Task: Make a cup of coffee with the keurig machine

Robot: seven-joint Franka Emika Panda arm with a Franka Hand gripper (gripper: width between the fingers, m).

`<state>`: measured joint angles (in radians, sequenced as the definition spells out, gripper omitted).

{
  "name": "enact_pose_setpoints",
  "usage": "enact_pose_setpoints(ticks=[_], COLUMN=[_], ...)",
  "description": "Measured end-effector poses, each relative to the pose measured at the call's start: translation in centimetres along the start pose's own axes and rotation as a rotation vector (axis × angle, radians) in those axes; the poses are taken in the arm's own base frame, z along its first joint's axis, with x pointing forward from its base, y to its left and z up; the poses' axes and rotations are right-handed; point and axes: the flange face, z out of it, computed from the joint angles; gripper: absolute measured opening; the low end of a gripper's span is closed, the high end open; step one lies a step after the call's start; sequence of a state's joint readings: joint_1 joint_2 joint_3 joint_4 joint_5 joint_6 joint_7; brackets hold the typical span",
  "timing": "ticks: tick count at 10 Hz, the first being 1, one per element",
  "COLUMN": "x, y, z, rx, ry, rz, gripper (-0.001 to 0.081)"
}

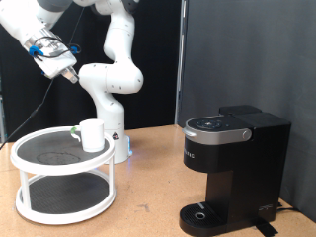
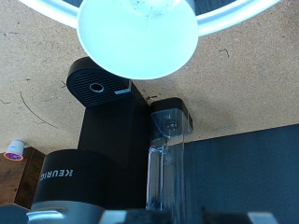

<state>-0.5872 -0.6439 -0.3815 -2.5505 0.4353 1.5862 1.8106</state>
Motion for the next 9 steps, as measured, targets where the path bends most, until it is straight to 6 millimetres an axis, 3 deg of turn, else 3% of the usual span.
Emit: enact_pose_setpoints(ticks=[5, 9], x=[-1.3, -0.4], y=[-1.1, -2.0], z=[-0.1, 1.8], rx=[0.028, 0.052], ry=[-0.014, 0.016], rz=[-0.033, -0.049], gripper=[0.0, 0.0024])
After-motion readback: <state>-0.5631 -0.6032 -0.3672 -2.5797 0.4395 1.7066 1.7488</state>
